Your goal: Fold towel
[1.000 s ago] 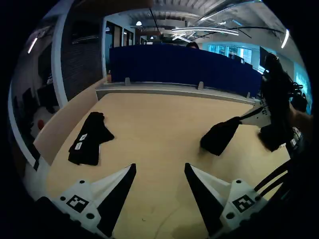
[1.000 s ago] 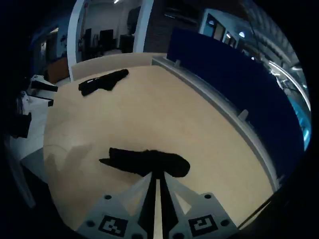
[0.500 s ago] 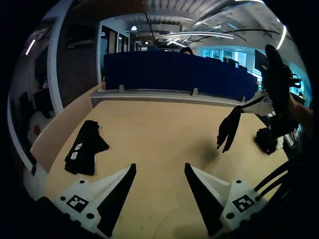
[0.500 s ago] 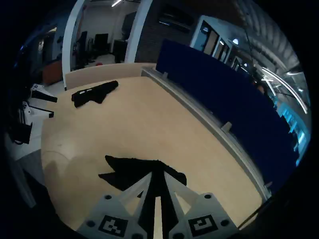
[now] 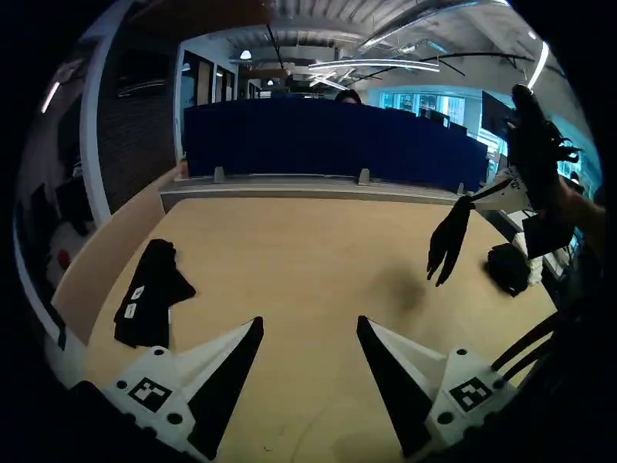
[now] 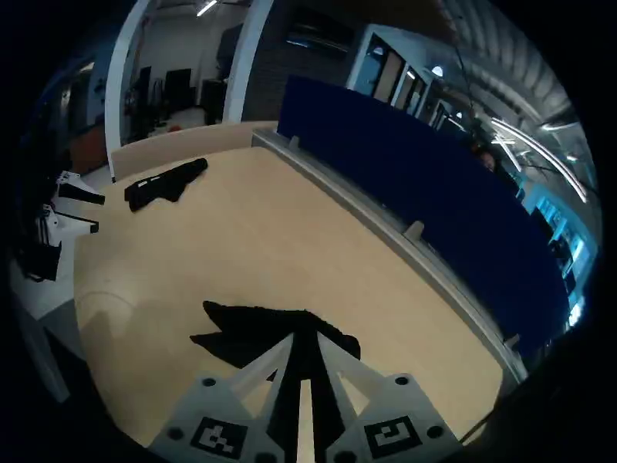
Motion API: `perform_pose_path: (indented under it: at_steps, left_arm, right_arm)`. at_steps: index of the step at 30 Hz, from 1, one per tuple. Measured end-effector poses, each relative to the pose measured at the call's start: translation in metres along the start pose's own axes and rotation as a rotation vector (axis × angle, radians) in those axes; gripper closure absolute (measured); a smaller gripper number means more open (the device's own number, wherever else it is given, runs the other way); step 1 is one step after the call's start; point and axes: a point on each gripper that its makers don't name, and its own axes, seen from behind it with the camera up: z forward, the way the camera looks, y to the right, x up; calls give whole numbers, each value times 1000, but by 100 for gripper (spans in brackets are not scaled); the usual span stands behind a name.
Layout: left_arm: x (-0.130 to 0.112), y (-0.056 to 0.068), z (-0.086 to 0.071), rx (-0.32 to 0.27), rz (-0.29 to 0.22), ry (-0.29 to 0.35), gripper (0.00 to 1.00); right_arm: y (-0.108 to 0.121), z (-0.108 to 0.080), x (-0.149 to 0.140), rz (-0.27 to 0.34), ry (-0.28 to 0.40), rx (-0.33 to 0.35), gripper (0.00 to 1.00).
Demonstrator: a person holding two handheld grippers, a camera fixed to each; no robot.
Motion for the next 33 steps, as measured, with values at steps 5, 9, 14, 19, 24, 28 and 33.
perform_pose_path:
  at_steps: [5, 9, 14, 19, 24, 28, 33]
  left_arm:
    - [3, 10, 9, -18, 10, -4, 10]
    - [5, 18, 16, -31, 22, -8, 10]
    - [8, 30, 22, -46, 34, -16, 10]
    - [9, 41, 28, -54, 45, -25, 10]
    - [9, 49, 31, -59, 54, -33, 10]
    - [9, 55, 32, -60, 58, -39, 10]
    - [9, 61, 34, -59, 61, -45, 10]
  right_arm:
    - [23, -13, -15, 26, -12, -26, 94]
    - [46, -25, -28, 48, -20, -48, 94]
    - [78, -42, -46, 59, -37, -82, 94]
    - [111, -57, -65, 72, -51, -116, 94]
    - [142, -72, -80, 93, -59, -143, 94]
    - [165, -83, -92, 103, -66, -164, 94]
    - [191, -95, -104, 114, -71, -188, 94]
